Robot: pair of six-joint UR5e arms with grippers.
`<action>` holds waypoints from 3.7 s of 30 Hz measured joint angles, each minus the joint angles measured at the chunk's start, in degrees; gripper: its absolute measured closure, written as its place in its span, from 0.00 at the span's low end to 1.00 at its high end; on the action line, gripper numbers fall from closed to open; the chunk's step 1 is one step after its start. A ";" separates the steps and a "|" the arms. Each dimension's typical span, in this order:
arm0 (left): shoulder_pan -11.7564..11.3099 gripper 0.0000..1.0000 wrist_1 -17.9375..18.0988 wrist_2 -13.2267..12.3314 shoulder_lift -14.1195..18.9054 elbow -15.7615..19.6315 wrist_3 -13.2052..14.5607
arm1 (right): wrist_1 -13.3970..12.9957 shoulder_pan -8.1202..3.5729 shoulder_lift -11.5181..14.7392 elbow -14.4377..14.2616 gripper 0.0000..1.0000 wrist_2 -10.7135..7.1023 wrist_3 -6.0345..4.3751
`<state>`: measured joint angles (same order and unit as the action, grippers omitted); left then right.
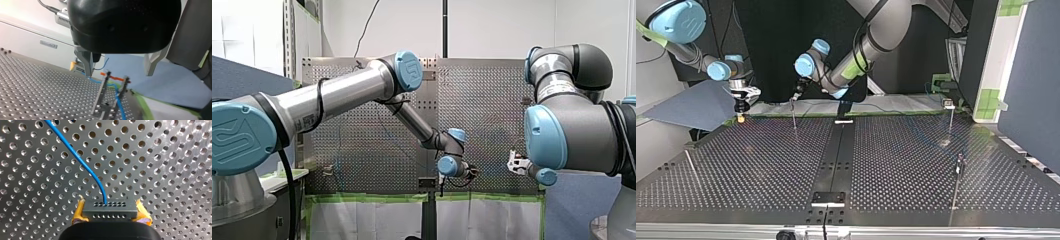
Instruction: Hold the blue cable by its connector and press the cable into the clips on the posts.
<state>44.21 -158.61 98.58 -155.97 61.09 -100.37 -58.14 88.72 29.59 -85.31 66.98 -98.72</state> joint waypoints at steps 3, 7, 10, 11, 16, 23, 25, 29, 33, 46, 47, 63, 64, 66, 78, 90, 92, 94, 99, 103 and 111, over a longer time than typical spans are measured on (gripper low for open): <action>0.09 0.00 1.55 0.35 -0.03 -0.06 0.42 | 0.03 0.00 0.01 0.00 1.00 0.00 0.06; 0.16 0.00 2.82 0.48 -0.13 -0.11 0.59 | 0.06 0.01 0.01 0.00 1.00 -0.01 0.14; 0.16 0.00 3.04 0.53 -0.44 -0.16 0.59 | 0.06 0.00 0.01 0.00 1.00 -0.04 0.23; 0.16 0.00 3.05 0.57 -0.58 -0.20 0.58 | 0.06 0.01 0.01 0.00 1.00 -0.06 0.27; 0.12 0.00 2.33 1.00 -1.83 -0.86 0.58 | 0.12 0.05 0.02 0.00 1.00 -0.09 0.41; 0.25 0.00 0.90 1.96 -2.23 -1.98 1.20 | 0.28 0.16 0.01 0.00 1.00 -0.09 0.44; 0.32 0.00 0.75 2.06 -2.23 -2.21 1.28 | 0.29 0.21 0.01 0.00 1.00 -0.09 0.44; 0.36 0.00 0.63 2.39 -2.20 -2.37 1.31 | 0.29 0.25 0.00 0.00 1.00 -0.09 0.44; 0.43 0.00 0.55 2.61 -2.21 -2.53 1.32 | 0.30 0.26 0.00 0.00 1.00 -0.10 0.43; 0.79 0.00 -1.06 3.03 -2.18 -3.32 1.33 | 0.30 0.44 0.00 0.00 1.00 -0.26 0.44; 0.82 0.00 -1.15 3.04 -2.19 -3.35 1.33 | 0.30 0.44 0.00 0.00 1.00 -0.26 0.44; 1.31 0.00 -3.15 4.24 -2.11 -3.81 2.77 | 0.30 0.53 0.01 0.01 1.00 -0.28 0.40; 1.42 0.00 -3.27 4.62 -2.01 -3.81 3.30 | 0.30 0.56 0.01 0.00 1.00 -0.31 0.40; 1.65 0.00 -3.63 5.28 -1.83 -3.76 4.11 | 0.31 0.64 0.00 0.00 1.00 -0.37 0.42; 5.02 0.00 -2.76 8.21 3.40 1.45 10.08 | 0.48 0.88 0.00 0.00 1.00 -0.35 0.26; 4.92 0.00 3.91 10.48 10.14 8.20 8.19 | 0.60 0.95 0.00 0.00 1.00 -0.58 0.30; 4.70 0.00 5.08 10.66 11.33 9.40 7.06 | 0.63 0.96 0.00 0.01 1.00 -0.60 0.35; 4.41 0.00 6.25 10.92 12.47 10.52 5.96 | 0.74 0.96 0.00 0.00 1.00 -0.60 0.38; 3.71 0.00 8.77 11.36 15.02 13.09 3.41 | 1.10 0.99 0.00 0.00 1.00 -0.52 0.42; 3.09 0.00 11.23 11.98 17.46 15.52 0.97 | 1.24 1.10 0.00 0.00 1.00 -0.53 0.47; 2.89 0.00 15.48 12.26 21.72 19.77 -3.15 | 1.86 1.49 0.00 0.00 1.00 -0.38 1.38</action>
<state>47.10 -143.13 110.84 -134.25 80.86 -103.52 -56.28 90.21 29.59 -85.30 66.60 -97.34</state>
